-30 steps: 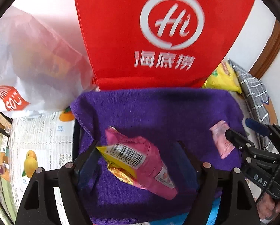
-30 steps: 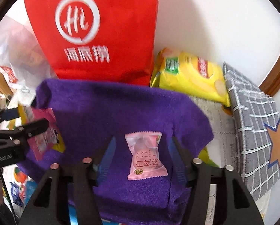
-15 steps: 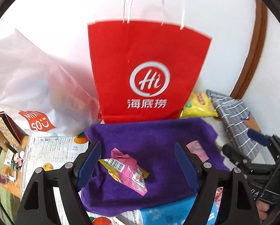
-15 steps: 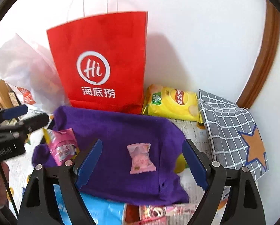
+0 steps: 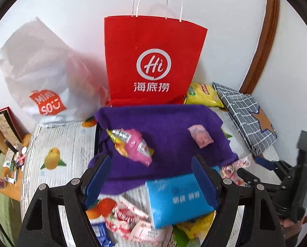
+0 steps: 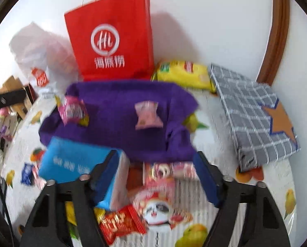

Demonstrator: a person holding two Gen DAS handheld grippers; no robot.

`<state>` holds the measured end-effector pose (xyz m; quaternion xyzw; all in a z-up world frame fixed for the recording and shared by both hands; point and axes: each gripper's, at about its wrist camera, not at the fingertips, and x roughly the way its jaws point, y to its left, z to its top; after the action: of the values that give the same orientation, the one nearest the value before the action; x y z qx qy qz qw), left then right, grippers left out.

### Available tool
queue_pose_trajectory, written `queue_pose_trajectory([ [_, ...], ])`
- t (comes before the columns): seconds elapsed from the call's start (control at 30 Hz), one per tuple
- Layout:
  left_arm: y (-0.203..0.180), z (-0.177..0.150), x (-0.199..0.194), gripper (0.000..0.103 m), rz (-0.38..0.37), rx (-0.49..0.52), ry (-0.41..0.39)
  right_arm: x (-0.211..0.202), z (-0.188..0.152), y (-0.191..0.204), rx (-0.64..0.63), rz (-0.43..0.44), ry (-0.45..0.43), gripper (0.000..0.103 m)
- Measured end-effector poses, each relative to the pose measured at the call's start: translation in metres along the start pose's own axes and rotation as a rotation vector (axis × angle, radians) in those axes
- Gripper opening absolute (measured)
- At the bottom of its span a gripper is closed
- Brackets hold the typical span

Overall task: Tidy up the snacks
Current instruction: 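Grasp the panda-print chip bag with the right tool while the left tool reaches toward the blue packet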

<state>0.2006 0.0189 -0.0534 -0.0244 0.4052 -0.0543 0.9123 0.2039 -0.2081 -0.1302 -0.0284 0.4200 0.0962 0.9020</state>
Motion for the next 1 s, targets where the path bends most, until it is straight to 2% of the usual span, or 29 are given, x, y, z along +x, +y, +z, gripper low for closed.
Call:
queue_pose_trajectory([
  [0.03, 0.000, -0.005, -0.002, 0.079, -0.006, 0.000, 0.001, 0.004, -0.005, 0.002, -0.013, 0.009, 0.017, 0.057],
  [0.07, 0.001, -0.008, -0.004, 0.079, -0.009, -0.002, 0.001, 0.008, -0.011, 0.003, -0.026, 0.017, 0.035, 0.055],
  [0.3, 0.012, -0.035, -0.018, 0.079, 0.015, -0.033, 0.001, 0.023, -0.041, 0.001, -0.038, 0.037, 0.104, 0.054],
  [0.4, 0.018, -0.045, -0.021, 0.079, 0.021, -0.046, 0.007, 0.022, -0.048, 0.003, -0.056, 0.028, 0.097, 0.055],
  [0.53, 0.025, -0.059, -0.023, 0.079, 0.038, -0.055, 0.021, 0.023, -0.056, 0.007, -0.088, 0.017, 0.096, 0.063],
  [0.67, 0.034, -0.072, -0.025, 0.079, 0.055, -0.066, 0.030, 0.028, -0.065, 0.008, -0.099, -0.001, 0.109, 0.063],
  [0.7, 0.036, -0.074, -0.026, 0.079, 0.058, -0.069, 0.032, 0.030, -0.067, 0.006, -0.094, -0.002, 0.110, 0.062],
  [0.77, 0.042, -0.080, -0.025, 0.079, 0.069, -0.078, 0.039, 0.030, -0.069, 0.001, -0.066, 0.000, 0.097, 0.051],
  [0.8, 0.047, -0.084, -0.023, 0.079, 0.078, -0.087, 0.046, 0.028, -0.070, -0.002, -0.046, 0.007, 0.086, 0.049],
  [1.0, 0.069, -0.095, -0.015, 0.079, 0.106, -0.148, 0.067, 0.008, -0.077, -0.019, 0.036, -0.006, 0.018, 0.048],
])
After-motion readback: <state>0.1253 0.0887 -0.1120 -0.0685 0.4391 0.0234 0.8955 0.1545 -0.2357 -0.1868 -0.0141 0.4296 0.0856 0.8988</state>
